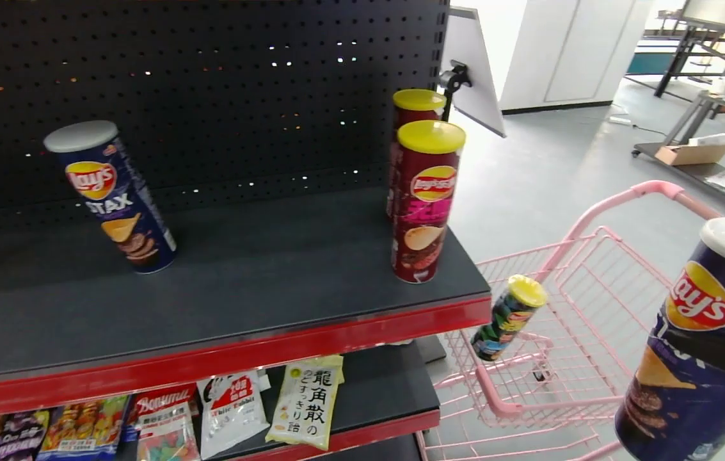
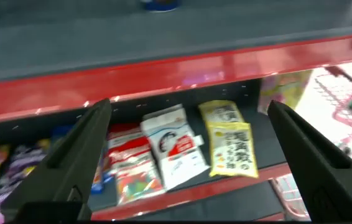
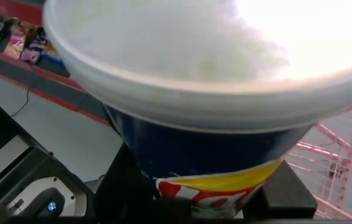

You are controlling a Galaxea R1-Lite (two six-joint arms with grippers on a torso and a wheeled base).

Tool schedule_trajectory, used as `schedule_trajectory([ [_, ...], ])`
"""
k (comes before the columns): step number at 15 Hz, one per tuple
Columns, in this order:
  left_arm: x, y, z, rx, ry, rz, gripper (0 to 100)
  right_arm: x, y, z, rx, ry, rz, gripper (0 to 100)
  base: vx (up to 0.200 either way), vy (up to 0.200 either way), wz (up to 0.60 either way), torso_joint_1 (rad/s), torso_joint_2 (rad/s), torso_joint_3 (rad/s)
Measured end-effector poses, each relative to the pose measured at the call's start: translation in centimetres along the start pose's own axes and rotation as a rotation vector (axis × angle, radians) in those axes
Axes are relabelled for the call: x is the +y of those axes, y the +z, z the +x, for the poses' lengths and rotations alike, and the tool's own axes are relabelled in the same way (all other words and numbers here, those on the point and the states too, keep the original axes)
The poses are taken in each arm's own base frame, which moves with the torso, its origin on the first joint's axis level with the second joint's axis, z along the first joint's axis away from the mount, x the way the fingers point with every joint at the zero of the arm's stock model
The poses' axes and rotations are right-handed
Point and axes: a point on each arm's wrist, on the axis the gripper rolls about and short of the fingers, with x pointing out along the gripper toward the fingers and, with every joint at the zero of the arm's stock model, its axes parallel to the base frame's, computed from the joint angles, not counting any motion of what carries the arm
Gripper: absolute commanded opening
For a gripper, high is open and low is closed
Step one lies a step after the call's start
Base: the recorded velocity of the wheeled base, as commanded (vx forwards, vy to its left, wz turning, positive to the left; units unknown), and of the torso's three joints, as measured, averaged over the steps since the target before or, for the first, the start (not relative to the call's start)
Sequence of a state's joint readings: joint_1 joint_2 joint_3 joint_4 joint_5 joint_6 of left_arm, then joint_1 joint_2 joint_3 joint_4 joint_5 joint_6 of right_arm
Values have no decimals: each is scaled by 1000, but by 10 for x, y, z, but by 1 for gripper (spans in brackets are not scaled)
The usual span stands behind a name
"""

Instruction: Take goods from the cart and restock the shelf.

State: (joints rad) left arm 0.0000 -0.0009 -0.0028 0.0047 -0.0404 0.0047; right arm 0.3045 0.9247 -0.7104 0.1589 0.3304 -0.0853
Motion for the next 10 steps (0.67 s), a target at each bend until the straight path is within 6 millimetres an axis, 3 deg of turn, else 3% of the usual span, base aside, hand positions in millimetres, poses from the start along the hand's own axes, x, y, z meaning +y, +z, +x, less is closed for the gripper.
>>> schedule_trajectory([
  [5, 0, 0, 0, -1, -1, 2, 100, 1, -3, -2, -3, 3, -17, 0, 0, 0, 0, 0, 0, 0],
  [10, 0, 0, 0, -1, -1, 6, 100, 10, -4, -5, -23, 91, -68, 0, 0, 200, 0, 2, -3, -1],
])
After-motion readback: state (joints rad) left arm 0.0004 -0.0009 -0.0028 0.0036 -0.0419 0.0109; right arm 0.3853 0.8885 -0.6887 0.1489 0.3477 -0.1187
